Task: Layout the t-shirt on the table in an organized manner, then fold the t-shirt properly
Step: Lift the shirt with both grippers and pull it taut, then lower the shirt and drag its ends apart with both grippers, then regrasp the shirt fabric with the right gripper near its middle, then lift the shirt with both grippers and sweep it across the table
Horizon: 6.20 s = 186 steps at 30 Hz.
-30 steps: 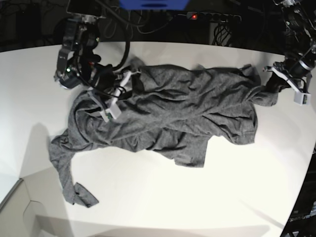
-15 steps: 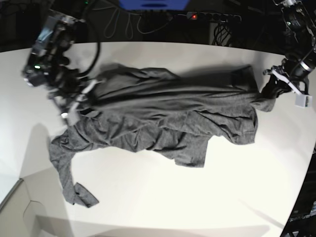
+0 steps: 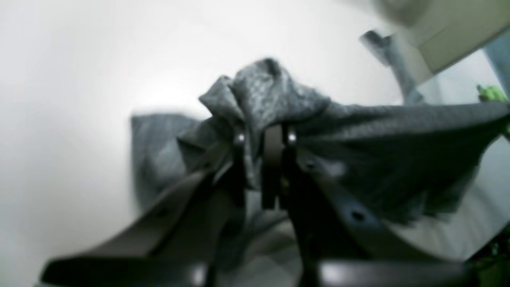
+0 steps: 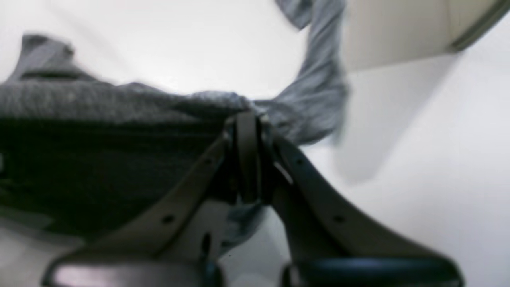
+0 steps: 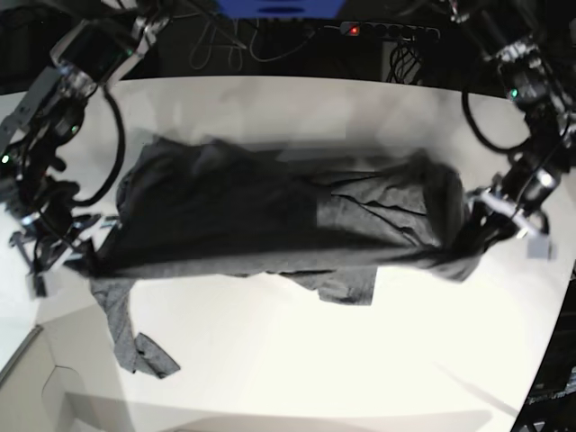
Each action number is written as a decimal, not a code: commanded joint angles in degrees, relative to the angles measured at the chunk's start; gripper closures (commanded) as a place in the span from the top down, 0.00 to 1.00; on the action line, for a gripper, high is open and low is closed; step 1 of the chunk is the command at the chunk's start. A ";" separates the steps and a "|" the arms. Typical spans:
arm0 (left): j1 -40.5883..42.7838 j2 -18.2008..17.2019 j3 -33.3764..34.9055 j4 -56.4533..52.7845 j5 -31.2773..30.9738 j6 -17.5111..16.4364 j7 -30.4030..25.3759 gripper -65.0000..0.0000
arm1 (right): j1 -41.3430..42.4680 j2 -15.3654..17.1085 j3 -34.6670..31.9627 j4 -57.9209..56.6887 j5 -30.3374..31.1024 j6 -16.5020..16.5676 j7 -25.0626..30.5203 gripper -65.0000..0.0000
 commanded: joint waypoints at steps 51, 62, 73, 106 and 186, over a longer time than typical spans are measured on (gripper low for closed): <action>-30.52 -4.04 2.44 -13.99 14.06 -0.80 -2.32 0.00 | 23.41 15.30 -12.91 -39.84 1.98 0.21 26.13 0.00; -11.53 -4.39 -9.34 -13.11 4.92 -0.80 -2.06 0.00 | 19.46 7.13 -24.86 -44.76 -6.28 0.21 33.69 0.31; -5.38 -3.95 -9.17 -13.11 2.37 -0.80 -1.97 0.00 | 32.03 5.46 -26.18 -79.84 -25.71 -14.60 59.98 0.44; 3.68 5.98 -9.43 -6.34 -1.24 -0.80 -1.97 0.00 | 4.86 0.01 -13.61 -31.84 -31.16 -1.77 55.67 0.43; 12.91 7.39 25.12 6.84 -6.69 -0.27 6.03 0.01 | -13.07 11.70 24.72 -13.73 0.84 -4.23 40.55 0.00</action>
